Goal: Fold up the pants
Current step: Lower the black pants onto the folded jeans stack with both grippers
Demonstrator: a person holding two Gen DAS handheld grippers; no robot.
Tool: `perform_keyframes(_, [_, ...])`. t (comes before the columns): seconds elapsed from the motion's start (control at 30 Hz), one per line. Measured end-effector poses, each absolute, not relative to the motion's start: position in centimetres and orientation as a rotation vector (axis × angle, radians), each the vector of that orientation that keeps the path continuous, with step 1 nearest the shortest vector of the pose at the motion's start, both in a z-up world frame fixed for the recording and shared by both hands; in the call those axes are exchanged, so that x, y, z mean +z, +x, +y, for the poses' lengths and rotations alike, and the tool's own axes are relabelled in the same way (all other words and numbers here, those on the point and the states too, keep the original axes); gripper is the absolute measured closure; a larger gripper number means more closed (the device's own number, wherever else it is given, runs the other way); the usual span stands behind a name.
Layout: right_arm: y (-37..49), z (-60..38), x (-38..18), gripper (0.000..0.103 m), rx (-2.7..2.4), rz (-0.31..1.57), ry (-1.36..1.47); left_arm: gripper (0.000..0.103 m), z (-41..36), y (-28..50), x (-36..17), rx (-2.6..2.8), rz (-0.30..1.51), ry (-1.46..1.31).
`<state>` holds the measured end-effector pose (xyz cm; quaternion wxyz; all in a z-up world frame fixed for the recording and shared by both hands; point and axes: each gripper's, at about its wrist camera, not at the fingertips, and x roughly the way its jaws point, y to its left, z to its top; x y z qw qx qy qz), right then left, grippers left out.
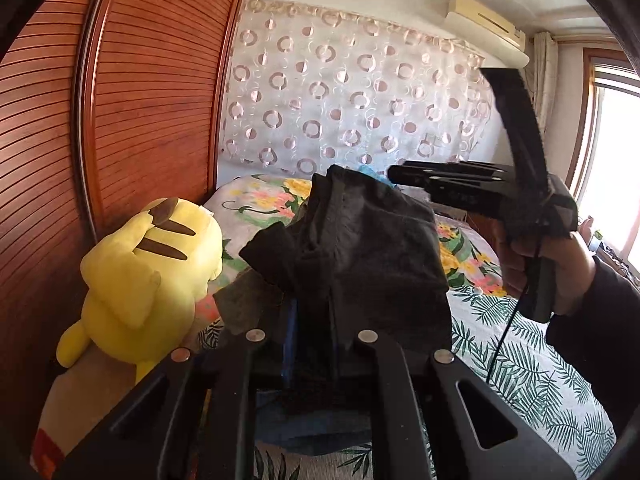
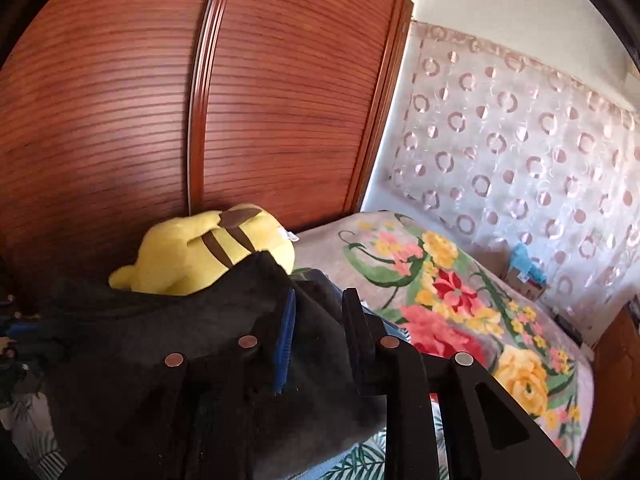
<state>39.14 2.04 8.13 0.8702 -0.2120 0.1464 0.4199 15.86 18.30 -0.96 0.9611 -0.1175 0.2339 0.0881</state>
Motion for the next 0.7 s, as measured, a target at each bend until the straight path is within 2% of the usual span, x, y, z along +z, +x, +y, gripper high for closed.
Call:
perform_keyframes(0.3, [40.2, -2.2, 6.9, 0.078, 0.87, 0.392, -0.403, 0.09, 18.1, 16.0, -1.3, 0.2, 0.491, -0.228])
perform_keyframes(0.57, [41.7, 0.1, 7.1, 0.078, 0.794, 0.458, -0.35, 0.087, 17.9, 16.1, -1.4, 0.222, 0.515, -0.214])
perform_keyframes(0.7, [39.8, 0.4, 8.4, 0.078, 0.809, 0.439, -0.322, 0.081, 17.9, 15.6, -1.1, 0.229, 0.509, -0.214])
